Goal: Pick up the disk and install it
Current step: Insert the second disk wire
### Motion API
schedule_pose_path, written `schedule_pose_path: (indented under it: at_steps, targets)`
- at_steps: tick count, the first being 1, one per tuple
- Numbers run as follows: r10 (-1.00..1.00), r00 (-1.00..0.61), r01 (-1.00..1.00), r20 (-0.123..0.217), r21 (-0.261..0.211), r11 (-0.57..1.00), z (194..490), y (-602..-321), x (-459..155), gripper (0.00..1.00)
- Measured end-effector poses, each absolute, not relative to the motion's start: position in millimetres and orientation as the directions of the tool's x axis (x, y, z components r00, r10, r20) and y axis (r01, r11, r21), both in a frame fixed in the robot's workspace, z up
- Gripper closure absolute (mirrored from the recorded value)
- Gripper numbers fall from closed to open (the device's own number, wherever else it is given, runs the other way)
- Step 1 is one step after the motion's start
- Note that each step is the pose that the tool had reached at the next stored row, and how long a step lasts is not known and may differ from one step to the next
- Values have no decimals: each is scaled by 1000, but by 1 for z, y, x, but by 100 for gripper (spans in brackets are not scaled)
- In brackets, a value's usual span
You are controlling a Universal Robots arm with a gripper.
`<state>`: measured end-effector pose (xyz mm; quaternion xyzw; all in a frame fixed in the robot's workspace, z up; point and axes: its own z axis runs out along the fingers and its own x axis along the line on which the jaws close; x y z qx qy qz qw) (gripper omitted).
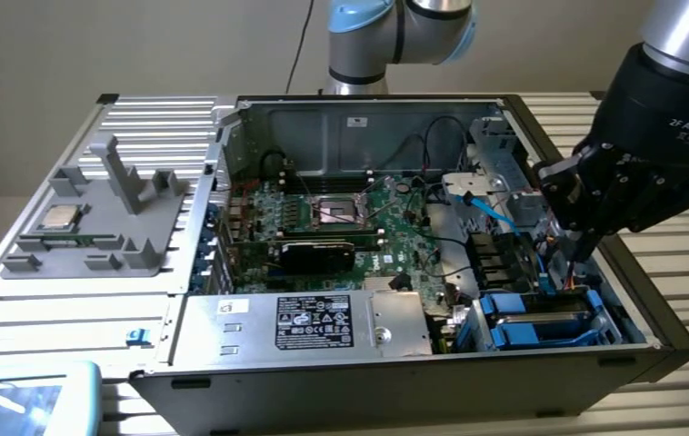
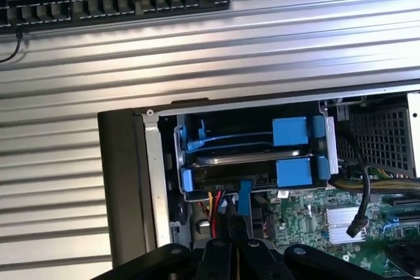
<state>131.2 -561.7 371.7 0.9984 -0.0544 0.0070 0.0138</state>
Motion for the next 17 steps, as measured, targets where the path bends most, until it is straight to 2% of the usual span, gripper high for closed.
schedule_pose_path:
  at_steps: [9, 17]
  targets:
    - [-40, 999, -40, 15, 25, -999, 369, -570, 126, 89]
    - [-18, 1000, -18, 16, 24, -1000, 355, -575, 122, 89]
